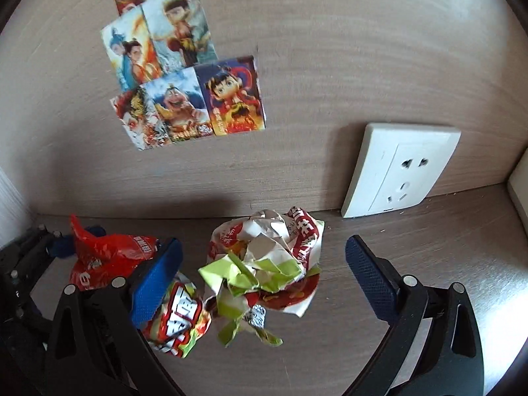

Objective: Collect trash
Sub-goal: 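Grasp the red chip bag with left tool while right tool grasps crumpled snack wrappers, then carry both items over the white bin and open both tools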

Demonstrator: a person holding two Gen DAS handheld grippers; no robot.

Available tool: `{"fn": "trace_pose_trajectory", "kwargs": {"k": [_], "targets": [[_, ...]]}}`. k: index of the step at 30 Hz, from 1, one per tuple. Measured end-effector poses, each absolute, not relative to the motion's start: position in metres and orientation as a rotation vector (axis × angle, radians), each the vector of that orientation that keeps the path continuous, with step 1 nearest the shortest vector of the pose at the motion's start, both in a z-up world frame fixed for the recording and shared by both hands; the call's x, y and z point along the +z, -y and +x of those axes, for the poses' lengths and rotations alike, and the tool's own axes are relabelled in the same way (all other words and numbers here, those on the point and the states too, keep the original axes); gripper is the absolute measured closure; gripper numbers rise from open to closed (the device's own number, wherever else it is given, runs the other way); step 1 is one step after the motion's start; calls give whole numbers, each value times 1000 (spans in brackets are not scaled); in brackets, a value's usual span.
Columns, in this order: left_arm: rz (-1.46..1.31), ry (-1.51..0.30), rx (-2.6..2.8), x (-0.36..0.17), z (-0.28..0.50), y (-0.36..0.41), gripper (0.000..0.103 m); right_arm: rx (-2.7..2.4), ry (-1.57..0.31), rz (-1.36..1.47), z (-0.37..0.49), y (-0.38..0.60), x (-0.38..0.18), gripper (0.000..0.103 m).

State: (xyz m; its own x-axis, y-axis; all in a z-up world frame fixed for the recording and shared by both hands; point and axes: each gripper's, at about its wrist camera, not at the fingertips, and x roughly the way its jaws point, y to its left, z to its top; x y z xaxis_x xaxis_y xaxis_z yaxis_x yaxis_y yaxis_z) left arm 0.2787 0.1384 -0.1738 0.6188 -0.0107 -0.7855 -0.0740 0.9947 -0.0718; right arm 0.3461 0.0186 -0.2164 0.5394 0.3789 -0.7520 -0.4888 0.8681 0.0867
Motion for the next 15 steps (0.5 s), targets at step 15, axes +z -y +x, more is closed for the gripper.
{"fn": "trace_pose_trajectory", "kwargs": {"k": [15], "targets": [[-103,-761,-21,-113,213,-114,44,503,-743,-102,265,52,-149,47]]}}
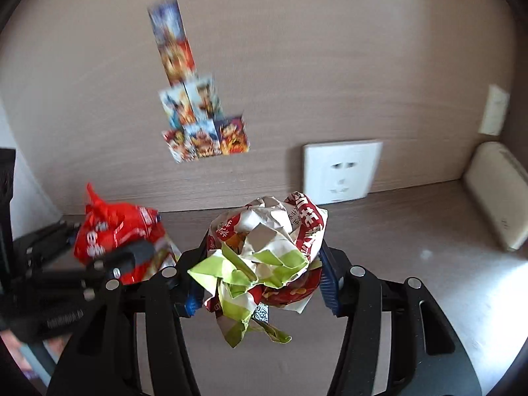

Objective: Collect trash
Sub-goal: 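Carry both items over the white bin and open both tools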

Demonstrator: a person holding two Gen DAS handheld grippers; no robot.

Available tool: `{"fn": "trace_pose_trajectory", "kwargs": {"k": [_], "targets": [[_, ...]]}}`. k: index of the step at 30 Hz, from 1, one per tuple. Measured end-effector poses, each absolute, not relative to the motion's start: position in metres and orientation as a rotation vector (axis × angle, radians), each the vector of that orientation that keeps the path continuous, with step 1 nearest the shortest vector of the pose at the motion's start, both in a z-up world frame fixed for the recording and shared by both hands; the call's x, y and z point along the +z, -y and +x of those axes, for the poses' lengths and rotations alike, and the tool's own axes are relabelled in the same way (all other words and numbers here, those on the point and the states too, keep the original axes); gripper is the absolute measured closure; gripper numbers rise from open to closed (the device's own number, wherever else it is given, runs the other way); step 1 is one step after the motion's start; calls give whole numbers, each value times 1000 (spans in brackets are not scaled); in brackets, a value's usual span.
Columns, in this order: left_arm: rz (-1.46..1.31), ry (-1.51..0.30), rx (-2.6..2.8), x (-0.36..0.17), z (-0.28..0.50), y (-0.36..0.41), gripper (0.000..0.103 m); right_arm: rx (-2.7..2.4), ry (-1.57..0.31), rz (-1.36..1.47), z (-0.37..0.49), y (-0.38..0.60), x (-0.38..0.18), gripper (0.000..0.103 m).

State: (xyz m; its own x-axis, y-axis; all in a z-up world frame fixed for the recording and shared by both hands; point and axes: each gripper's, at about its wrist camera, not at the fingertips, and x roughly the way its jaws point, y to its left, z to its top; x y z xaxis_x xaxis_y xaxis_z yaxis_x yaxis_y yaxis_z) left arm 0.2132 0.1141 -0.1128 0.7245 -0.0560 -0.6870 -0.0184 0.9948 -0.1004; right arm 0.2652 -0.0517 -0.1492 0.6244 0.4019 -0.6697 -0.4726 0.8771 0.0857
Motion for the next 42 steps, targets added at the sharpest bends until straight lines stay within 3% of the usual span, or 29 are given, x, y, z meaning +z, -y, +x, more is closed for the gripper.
{"fn": "trace_pose_trajectory", "kwargs": {"k": [8,18,33,42], "targets": [[13,-671,-208,-65,176,-27,44,391,-674,-34,194,127,-103,46],[120,-681,-526,-69,130,113,44,105,-656,25,90,260,-65,46],[293,-720,-872,-94,38,275,44,-211,-712,176,-32,391,-101,46],[416,-798,-981,-147,5,321,44,-311,-773,274,-72,436,-138,45]]}}
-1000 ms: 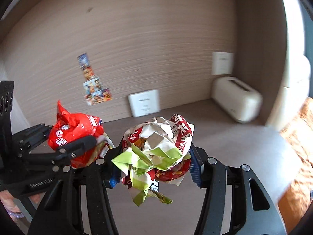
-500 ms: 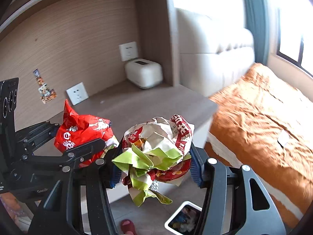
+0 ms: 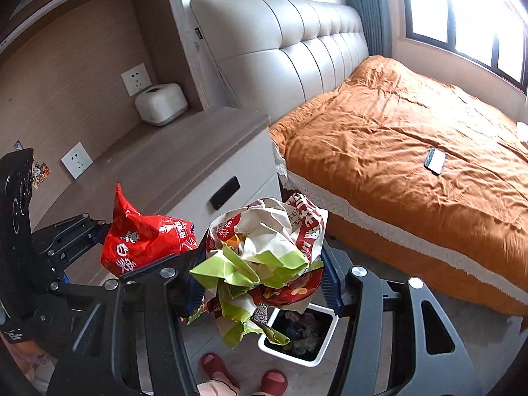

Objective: Collect trash
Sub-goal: 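Carry both items over the white bin and open both tools, then move both open tools back over the desk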

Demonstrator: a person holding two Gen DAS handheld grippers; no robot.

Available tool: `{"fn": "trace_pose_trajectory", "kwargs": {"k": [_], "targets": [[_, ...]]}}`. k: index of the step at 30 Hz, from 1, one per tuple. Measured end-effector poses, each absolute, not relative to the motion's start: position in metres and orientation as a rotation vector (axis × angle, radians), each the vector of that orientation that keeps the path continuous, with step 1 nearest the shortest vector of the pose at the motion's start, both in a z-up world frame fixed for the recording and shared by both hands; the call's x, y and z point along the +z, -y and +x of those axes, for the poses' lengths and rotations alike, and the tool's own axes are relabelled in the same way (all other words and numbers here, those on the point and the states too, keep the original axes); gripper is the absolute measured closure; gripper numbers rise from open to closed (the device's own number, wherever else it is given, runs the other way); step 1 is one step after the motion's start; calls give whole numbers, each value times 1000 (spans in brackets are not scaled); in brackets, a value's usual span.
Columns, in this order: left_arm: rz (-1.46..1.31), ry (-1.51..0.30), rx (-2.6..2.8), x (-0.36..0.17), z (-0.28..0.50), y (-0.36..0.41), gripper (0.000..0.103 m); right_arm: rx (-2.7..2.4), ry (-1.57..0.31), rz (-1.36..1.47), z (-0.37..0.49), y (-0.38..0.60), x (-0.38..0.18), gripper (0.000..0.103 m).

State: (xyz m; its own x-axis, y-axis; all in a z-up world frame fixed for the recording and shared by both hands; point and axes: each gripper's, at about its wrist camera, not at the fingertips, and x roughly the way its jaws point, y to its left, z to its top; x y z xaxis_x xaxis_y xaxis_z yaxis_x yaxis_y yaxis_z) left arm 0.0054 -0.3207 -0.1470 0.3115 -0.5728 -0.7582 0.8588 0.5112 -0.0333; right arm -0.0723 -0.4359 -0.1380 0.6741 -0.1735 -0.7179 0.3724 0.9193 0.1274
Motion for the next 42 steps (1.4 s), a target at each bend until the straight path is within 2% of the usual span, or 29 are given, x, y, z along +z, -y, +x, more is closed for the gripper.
{"fn": "trace_pose_trajectory", "kwargs": {"k": [8,20,26,27,28,29,30,36,42], "targets": [[472,-895,-1032,-224,3,345,44,-342,-870,325,-65,454,-205,45],[521,-1028,-1125,-407,-2,367,44,-375,-1051,386,-47,478,-382,45],[520,-1064,-1165,-480,-9,374,43,-368,-1106,423,-46,483,-458,44],[521,-1075,-1174,-488,-10,375,42,-371,-1106,425,-47,485,-469,39],[518,-1089,-1188,-495,-11,376,34,-367,-1107,433,-48,486,-476,30],[511,-1101,-1191,-505,-12,377,11,-354,-1115,451,-48,488,-487,8],[504,-1106,-1185,-510,-12,378,4,-357,-1115,455,-49,490,-493,4],[491,-1133,-1188,-526,-16,381,5,-375,-1165,427,-54,490,-514,4],[497,-1101,-1159,-481,-14,376,5,-375,-1149,421,-58,486,-480,4]]}}
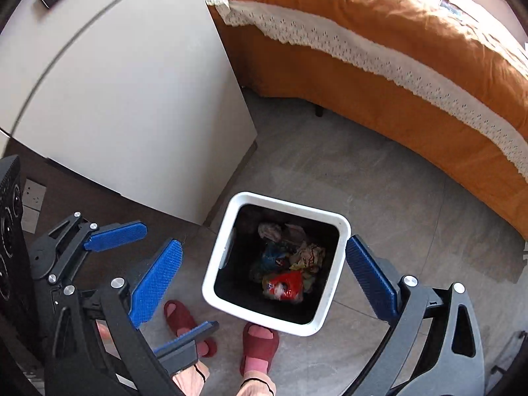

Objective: Collect trash
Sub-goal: 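Move both open tools back over the desk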

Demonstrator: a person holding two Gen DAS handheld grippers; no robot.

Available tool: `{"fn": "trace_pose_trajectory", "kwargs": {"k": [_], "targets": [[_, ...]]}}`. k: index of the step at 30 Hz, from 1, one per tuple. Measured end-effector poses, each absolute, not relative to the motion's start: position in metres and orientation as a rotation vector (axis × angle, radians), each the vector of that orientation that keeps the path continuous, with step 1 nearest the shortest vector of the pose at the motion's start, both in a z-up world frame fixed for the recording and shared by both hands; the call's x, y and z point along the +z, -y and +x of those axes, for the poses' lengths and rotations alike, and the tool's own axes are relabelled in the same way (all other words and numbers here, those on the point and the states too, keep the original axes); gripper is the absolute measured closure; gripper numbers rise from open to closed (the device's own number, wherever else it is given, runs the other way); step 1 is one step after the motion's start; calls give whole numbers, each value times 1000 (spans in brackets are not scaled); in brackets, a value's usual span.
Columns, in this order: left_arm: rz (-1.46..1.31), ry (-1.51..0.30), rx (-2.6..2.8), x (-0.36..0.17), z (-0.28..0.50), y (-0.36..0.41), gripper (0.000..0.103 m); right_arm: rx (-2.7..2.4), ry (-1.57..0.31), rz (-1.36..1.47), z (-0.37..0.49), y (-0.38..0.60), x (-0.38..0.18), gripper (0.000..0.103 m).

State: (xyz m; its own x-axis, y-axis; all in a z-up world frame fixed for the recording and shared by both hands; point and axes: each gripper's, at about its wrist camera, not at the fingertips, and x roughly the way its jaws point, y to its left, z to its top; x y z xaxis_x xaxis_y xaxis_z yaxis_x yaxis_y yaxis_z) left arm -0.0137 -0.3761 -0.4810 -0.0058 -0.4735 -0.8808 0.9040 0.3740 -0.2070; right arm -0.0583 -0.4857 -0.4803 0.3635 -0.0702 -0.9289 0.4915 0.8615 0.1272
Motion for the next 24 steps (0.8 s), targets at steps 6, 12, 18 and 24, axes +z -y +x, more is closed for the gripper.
{"fn": "trace_pose_trajectory", "kwargs": {"k": [6,12,18,24], "targets": [[463,-1037,-1112,-382,-6,369,5,-360,-1055,384,-59,474,-385,4],[389,-951,-1077,-272,-4,351,5,-327,-895,299,-55,460,-267,4],[324,-848,-965,-173,3,314,5,-235,-721,182,-42,434,-167,4],[243,-756,-765,-96,14,258,5,-45,-557,107,-11,396,-91,4]]}}
